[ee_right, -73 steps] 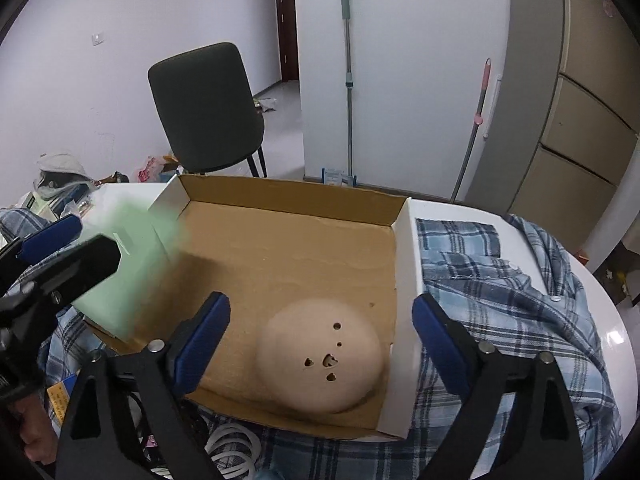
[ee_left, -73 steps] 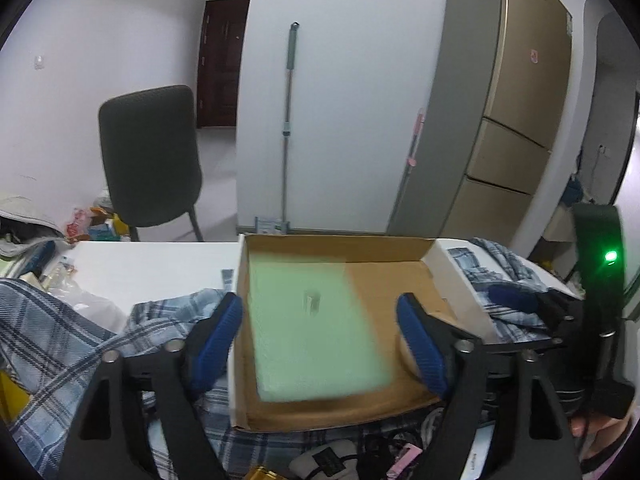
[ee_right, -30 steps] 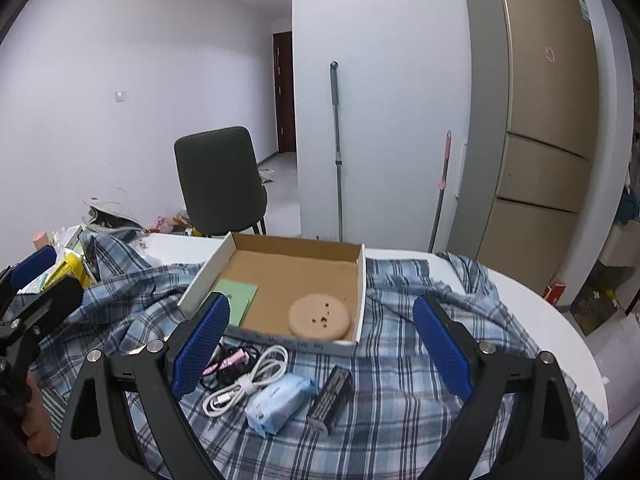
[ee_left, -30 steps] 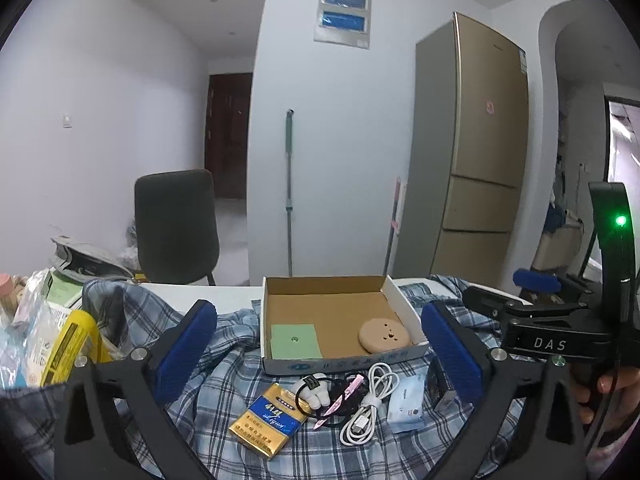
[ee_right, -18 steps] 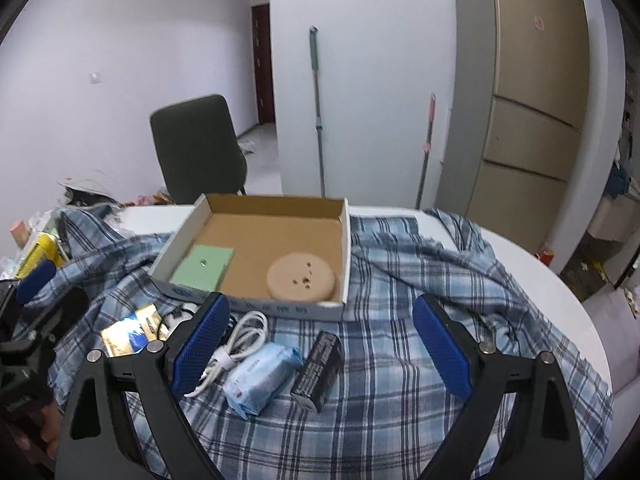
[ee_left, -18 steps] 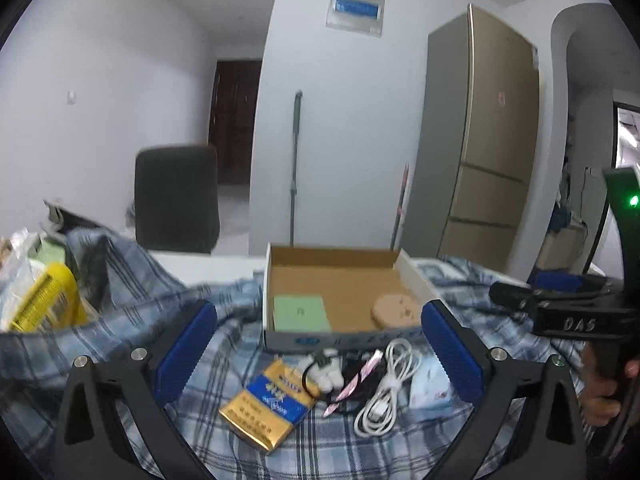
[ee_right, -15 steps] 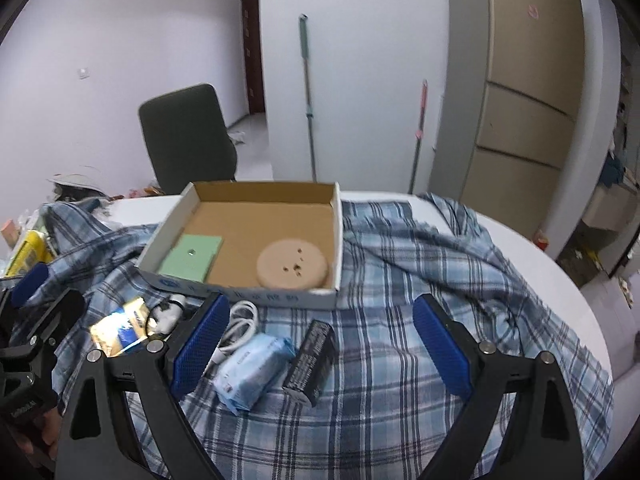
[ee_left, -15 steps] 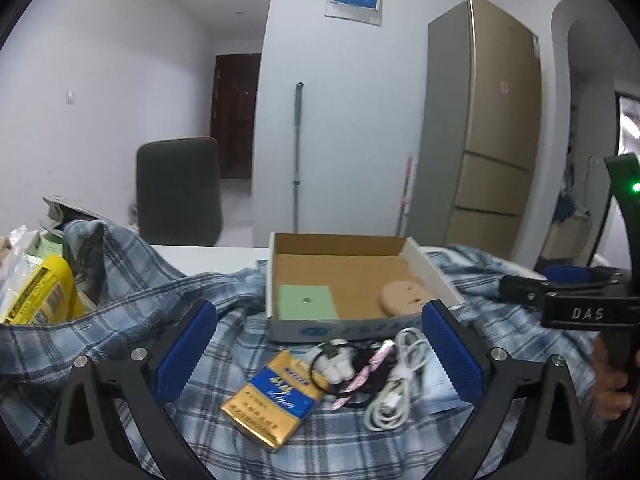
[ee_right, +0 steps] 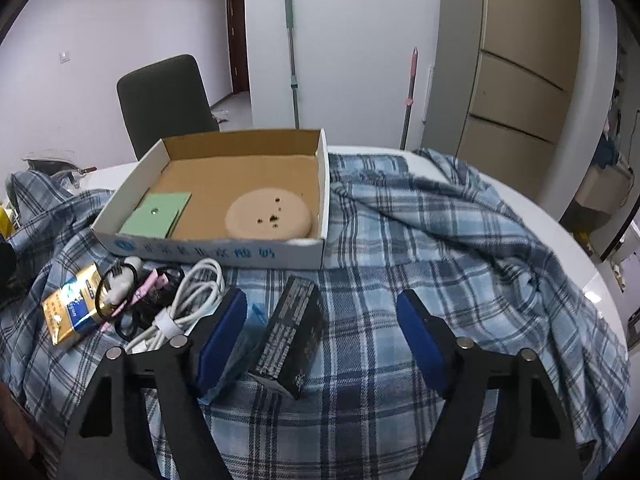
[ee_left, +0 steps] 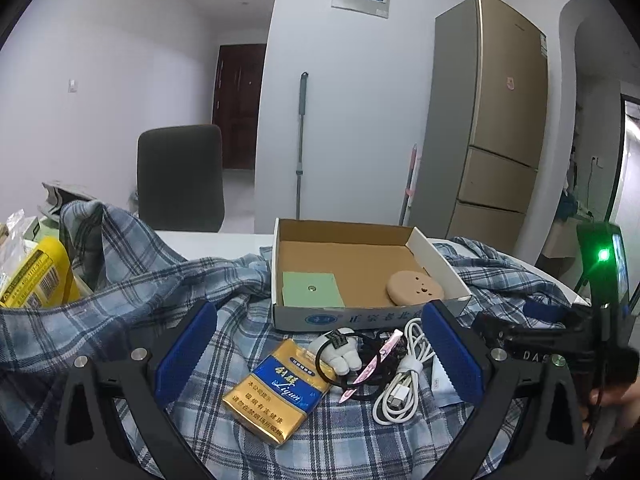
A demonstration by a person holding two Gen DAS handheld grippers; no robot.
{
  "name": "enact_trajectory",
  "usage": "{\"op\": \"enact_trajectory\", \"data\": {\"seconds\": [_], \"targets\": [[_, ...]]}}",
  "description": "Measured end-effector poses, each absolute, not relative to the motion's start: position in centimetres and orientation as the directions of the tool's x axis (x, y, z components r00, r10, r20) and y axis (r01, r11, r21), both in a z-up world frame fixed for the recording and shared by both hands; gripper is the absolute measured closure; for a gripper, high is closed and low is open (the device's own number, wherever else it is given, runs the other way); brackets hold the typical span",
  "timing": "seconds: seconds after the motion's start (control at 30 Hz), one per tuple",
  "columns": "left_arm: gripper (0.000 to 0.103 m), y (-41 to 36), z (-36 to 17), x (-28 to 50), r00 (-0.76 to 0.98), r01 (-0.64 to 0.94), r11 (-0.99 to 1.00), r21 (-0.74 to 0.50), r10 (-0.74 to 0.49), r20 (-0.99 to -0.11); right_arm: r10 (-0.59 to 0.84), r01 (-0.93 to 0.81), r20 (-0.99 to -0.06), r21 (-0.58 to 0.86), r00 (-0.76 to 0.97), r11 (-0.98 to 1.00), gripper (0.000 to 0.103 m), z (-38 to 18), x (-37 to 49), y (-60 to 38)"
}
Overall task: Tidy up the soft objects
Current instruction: 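Grasp the black box with the right gripper while the left gripper grasps the Liqun pack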
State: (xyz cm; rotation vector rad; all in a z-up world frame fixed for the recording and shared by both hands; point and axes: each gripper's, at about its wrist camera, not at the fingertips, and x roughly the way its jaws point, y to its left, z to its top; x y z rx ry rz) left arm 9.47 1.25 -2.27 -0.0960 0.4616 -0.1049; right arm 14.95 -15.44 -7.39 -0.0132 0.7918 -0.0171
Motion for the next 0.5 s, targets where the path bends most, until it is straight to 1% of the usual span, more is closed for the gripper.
{"op": "enact_trajectory", "data": {"seconds": [0.03,0.1,0.17,0.23,0.3,0.33,0.4,0.43,0.5], "targets": [[0.0,1.4,-2.3,9.6,0.888,0.076,0.989,-0.123,-0.124,-0.443,-0.026,0.014,-0.712,-0.023,0.702,1.0,0.028,-7.6,14.9,-15.4],[0.0,1.6,-2.4,9.7,0.885,0.073,0.988,-0.135,-0.127,-0.447,-0.035,0.018,-0.721,-0.032,0.693,0.999,0.032,-8.0,15.1,-15.3],[0.0,1.7,-2.5,9.7,0.885,0.068,0.988,-0.139,-0.124,-0.449,-0.016,0.006,-0.743,-0.016,0.669,1.0,0.048,-8.6,15.4,-15.4],[0.0,1.6,-2.5,9.7,0.885,0.068,0.988,-0.138,-0.124,-0.449,0.021,-0.013,-0.754,0.017,0.657,1.0,0.056,-8.9,15.6,-15.6],[0.0,1.6,-2.5,9.7,0.885,0.069,0.989,-0.133,-0.122,-0.449,0.028,-0.02,-0.753,0.019,0.658,1.0,0.062,-8.8,15.5,-15.5],[0.0,1.5,-2.6,9.6,0.885,0.069,0.989,-0.132,-0.122,-0.449,0.028,-0.023,-0.752,0.016,0.659,1.0,0.069,-8.9,15.5,-15.4],[0.0,1.6,-2.6,9.8,0.883,0.069,0.989,-0.132,-0.122,-0.454,0.039,-0.043,-0.752,0.014,0.658,0.999,0.078,-9.0,15.5,-15.1],[0.0,1.7,-2.6,9.8,0.881,0.066,0.988,-0.137,-0.122,-0.456,0.034,-0.046,-0.752,0.005,0.658,0.999,0.085,-9.0,15.4,-14.9],[0.0,1.8,-2.6,9.8,0.881,0.062,0.989,-0.137,-0.119,-0.459,0.025,-0.048,-0.751,-0.009,0.66,0.999,0.086,-8.9,15.4,-14.7]]}}
